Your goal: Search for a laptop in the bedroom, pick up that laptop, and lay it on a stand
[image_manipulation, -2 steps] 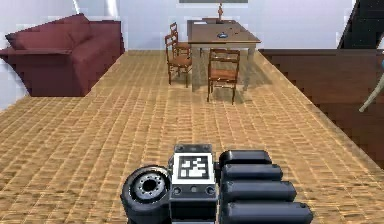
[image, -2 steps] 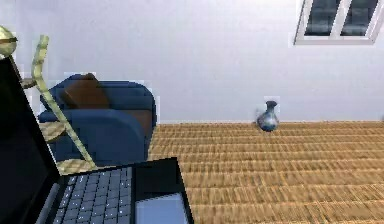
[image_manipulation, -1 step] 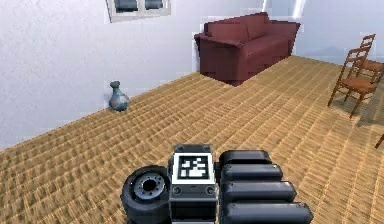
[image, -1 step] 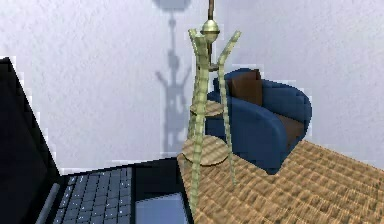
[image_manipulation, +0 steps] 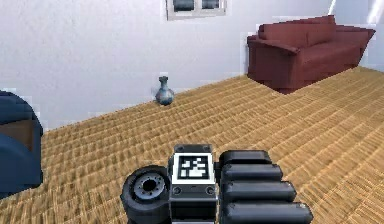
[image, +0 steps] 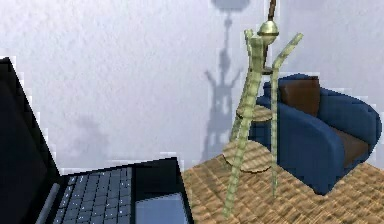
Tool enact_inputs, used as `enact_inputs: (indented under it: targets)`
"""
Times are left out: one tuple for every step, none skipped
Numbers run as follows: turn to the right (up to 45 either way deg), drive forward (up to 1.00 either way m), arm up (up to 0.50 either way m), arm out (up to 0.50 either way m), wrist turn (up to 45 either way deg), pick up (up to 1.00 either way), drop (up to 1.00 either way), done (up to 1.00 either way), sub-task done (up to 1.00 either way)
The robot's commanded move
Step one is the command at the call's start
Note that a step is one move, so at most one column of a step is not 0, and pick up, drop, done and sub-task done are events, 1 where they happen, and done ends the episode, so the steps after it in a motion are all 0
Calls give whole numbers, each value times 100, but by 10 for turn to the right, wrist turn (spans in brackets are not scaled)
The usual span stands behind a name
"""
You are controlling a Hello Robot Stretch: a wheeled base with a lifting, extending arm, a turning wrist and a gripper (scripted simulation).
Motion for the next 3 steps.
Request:
enact_inputs:
  targets:
    - [-30,0,0,0,0,0,0,0,0]
    - [0,60,0,0,0,0,0,0,0]
    - [450,0,0,0,0,0,0,0,0]
